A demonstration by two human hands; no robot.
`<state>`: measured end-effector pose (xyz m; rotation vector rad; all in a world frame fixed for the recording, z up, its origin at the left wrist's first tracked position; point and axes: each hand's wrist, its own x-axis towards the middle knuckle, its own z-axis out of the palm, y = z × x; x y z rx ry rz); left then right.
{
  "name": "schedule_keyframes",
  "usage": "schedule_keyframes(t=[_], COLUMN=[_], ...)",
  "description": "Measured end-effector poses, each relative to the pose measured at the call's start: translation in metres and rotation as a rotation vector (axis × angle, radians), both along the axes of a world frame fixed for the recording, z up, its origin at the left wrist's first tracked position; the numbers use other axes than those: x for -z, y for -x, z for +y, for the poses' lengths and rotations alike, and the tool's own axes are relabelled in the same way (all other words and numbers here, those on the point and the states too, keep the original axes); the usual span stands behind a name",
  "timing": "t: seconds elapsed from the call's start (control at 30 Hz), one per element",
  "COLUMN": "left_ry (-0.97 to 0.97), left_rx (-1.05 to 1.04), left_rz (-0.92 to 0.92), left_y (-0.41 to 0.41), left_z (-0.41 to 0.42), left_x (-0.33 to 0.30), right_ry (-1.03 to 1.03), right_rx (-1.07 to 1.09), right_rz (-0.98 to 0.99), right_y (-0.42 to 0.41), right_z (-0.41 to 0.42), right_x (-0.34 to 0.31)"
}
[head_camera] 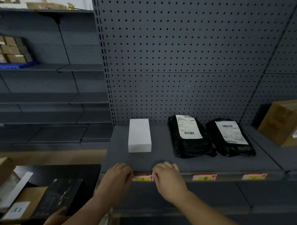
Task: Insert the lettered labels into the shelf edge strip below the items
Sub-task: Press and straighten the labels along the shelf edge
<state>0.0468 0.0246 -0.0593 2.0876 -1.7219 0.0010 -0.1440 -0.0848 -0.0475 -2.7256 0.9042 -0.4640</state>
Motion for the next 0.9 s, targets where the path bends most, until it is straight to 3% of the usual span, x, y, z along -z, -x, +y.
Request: schedule_keyframes(t=[0.9], left_ry=[0.059], left_rx=[-0.018], left_rz=[0.005], left_y=[0.0017], left_z=[-0.0005], left_x=[0.003], right_ry=[0.035], right_rx=[-0.006], right_rz=[-0.008], right_y=[-0.0015], right_z=[-0.0024], right_x=[0.0025])
